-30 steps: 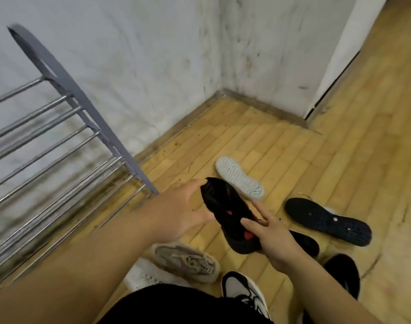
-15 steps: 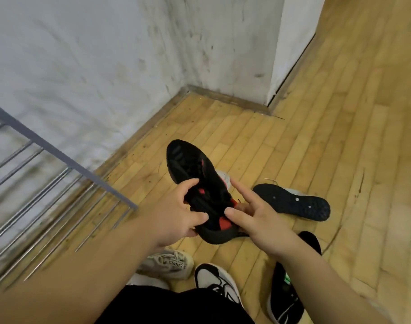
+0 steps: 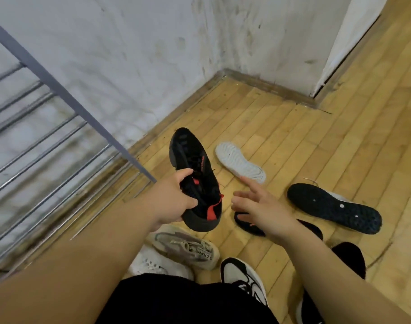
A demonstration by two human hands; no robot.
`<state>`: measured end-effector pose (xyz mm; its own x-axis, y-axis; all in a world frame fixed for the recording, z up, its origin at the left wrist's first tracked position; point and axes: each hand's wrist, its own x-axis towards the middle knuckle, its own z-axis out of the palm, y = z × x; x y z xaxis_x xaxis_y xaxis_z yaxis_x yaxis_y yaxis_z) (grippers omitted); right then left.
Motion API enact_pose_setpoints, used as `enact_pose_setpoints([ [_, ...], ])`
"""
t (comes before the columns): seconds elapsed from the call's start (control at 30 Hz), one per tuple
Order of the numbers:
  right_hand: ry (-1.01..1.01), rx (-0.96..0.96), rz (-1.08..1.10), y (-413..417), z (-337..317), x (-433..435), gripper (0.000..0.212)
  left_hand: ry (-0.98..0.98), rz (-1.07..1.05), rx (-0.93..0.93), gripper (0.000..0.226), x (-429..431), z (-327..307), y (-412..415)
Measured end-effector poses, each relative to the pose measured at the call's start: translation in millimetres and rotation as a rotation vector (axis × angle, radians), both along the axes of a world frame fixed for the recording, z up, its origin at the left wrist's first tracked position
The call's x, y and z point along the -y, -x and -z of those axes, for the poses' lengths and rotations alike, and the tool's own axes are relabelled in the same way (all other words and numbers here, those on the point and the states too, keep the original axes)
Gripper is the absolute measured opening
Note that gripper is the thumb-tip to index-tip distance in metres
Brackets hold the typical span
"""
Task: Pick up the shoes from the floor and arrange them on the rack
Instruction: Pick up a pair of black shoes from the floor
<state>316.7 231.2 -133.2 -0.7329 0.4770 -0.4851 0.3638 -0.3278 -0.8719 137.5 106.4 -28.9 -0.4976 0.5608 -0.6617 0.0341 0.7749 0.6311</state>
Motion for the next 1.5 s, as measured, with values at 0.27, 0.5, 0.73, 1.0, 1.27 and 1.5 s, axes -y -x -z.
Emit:
enact_pose_setpoints([
  [0.27,-0.174,-0.194,-0.243,87,-128,39,0.043,-0.314,-0.309,0.110,0.058,86,-78,19],
  [0.5,-0.251,0.128,-0.870,144,-218,142,0.051,-0.371,-0.445,0.261,0.048,239,-115,8],
  [0.73,-0.244,0.231,-1.162,174,-232,267,0.075,-0.405,-0.610,0.248,0.048,367,-109,-10],
  [1.0,-0.092,0.105,-0.924,178,-201,324,0.051,-0.390,-0.626,0.158,0.042,429,-107,23],
  [1.27,0.035,0.145,-0.862,176,-201,346,0.043,-0.392,-0.620,0.115,0.018,453,-105,26],
  [1.5,-0.127,0.244,-0.946,174,-186,368,0.044,0.088,-0.131,-0.138,0.063,501,-117,17],
])
